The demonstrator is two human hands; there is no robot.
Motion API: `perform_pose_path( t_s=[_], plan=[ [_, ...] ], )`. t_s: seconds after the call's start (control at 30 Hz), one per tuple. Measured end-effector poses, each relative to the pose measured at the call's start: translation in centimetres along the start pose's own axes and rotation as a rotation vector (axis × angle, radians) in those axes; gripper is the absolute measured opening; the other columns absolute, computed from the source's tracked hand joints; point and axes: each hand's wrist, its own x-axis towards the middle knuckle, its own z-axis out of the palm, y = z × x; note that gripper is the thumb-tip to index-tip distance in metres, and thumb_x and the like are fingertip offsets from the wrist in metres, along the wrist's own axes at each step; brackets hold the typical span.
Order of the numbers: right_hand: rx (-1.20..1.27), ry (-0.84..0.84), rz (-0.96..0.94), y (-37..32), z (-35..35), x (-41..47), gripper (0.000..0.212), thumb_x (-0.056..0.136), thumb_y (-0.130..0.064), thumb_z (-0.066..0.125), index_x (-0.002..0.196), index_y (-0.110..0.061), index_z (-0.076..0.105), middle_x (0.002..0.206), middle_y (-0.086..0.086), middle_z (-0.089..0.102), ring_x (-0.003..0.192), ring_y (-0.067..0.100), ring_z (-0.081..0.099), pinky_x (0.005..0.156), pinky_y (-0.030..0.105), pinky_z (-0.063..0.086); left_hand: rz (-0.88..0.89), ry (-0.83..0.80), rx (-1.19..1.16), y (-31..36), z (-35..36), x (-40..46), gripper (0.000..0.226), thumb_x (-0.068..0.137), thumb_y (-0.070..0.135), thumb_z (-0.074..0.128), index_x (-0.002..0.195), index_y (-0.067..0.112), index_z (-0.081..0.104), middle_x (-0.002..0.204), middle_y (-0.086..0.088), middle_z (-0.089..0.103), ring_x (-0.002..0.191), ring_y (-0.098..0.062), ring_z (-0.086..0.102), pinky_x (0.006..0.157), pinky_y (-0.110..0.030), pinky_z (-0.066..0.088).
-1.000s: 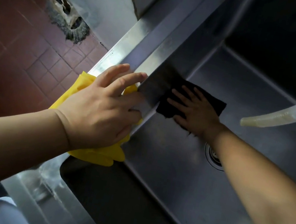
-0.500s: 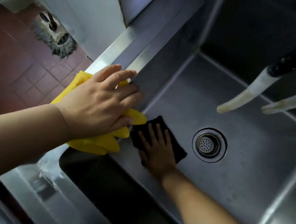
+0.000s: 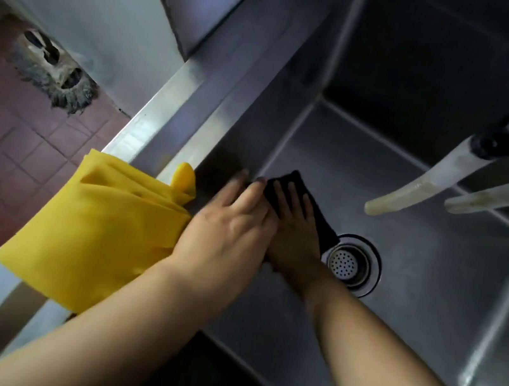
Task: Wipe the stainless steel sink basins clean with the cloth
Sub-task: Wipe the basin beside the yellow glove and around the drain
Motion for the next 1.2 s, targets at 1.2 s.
perform_pose_path(
  t_s=[1.2],
  plan=[
    [-0.007,0.071,1.024,17.4,-1.8,-15.3,0.077,0.085,-0.054,0.011,0.153,-0.017,0.008,0.160,0.008,0.006,0.147,0.025,0.000,0.119,0.040,-0.002,-0.103,-0.159,-0.087,-0.1,5.7,1.9,0.030,0.054,0.021,0.083,0.080,0.014,0.069,0.067,-0.007,0.065,0.072,-0.032,0.063,0.061,-0.036,0.050]
  ],
)
